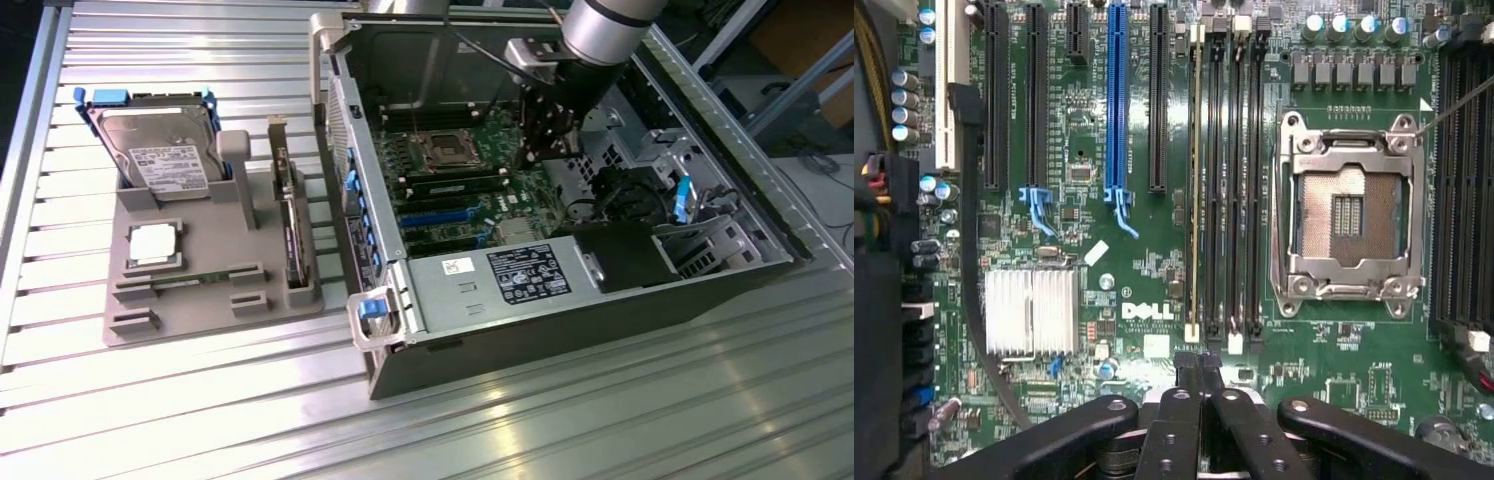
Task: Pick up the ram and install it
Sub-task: 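Press down the ram until it locks into place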
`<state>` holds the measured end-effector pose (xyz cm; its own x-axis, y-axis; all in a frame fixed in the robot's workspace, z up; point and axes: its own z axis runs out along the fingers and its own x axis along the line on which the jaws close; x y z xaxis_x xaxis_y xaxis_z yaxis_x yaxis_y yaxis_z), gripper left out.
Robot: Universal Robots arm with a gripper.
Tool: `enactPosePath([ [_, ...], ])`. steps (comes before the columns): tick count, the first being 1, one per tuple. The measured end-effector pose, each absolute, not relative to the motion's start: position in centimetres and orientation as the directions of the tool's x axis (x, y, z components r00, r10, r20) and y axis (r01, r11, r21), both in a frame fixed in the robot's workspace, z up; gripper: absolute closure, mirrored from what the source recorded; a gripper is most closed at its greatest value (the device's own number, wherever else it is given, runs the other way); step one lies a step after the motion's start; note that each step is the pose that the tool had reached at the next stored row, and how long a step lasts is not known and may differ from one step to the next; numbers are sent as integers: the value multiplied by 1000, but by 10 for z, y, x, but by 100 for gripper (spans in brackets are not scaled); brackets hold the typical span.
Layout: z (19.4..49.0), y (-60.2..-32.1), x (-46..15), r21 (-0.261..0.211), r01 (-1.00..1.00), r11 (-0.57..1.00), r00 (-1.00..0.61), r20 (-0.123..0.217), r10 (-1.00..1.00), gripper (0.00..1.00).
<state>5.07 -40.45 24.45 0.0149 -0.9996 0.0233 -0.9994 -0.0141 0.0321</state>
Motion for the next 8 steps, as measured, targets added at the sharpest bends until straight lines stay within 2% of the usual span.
enactPosePath([
  [8, 273, -404, 52, 32, -999, -14, 15, 23, -1000, 89],
])
